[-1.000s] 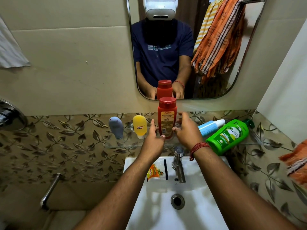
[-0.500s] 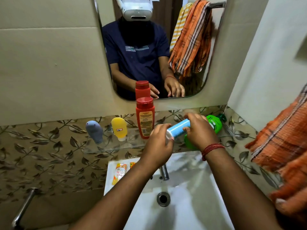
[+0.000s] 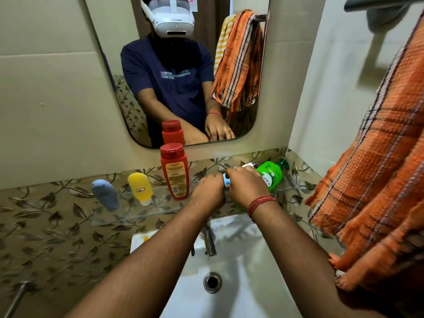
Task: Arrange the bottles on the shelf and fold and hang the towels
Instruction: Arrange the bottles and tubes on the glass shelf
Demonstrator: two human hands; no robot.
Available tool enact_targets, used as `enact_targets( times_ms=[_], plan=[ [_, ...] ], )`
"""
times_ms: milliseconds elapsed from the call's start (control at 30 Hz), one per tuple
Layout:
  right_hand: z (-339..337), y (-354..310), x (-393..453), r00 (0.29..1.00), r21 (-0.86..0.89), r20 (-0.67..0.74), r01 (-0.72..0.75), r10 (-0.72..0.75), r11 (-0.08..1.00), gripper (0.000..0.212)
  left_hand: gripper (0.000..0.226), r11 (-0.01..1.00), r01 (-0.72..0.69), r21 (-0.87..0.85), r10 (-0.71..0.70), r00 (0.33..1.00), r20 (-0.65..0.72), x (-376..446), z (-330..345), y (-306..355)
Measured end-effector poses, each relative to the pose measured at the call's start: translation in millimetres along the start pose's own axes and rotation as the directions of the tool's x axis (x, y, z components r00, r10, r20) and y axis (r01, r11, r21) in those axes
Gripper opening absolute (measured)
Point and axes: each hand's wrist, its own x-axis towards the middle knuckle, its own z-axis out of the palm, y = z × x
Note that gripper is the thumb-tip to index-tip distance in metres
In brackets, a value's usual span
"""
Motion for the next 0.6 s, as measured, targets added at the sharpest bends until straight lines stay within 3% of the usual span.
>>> enact_targets(
  times_ms=[200,433,500,600],
  plan=[
    [10,14,0,0.997,0.068,-0.083,0.0,0.006,0.998,0.033,0.053,0.996,0.034,-0.085,-0.043,0.993,-0.107,-13,2,-1],
    [20,17,-3,0.952,0.243,-0.301,0.026,0.049,0.97,0.026,0.056,0.939,0.05,-0.34,-0.145,0.955,-0.258,-24,3,-3],
    [24,15,-3,0.943,0.383,-0.309,0.007,0.121,0.924,0.028,0.052,0.907,0.022,-0.42,-0.151,0.948,-0.278,-27,2,-2],
    [25,11,-3,0.943,0.652,-0.227,-0.04,0.245,0.757,0.033,0.049,0.84,-0.044,-0.541,-0.155,0.936,-0.316,-33,1,1]
  ],
)
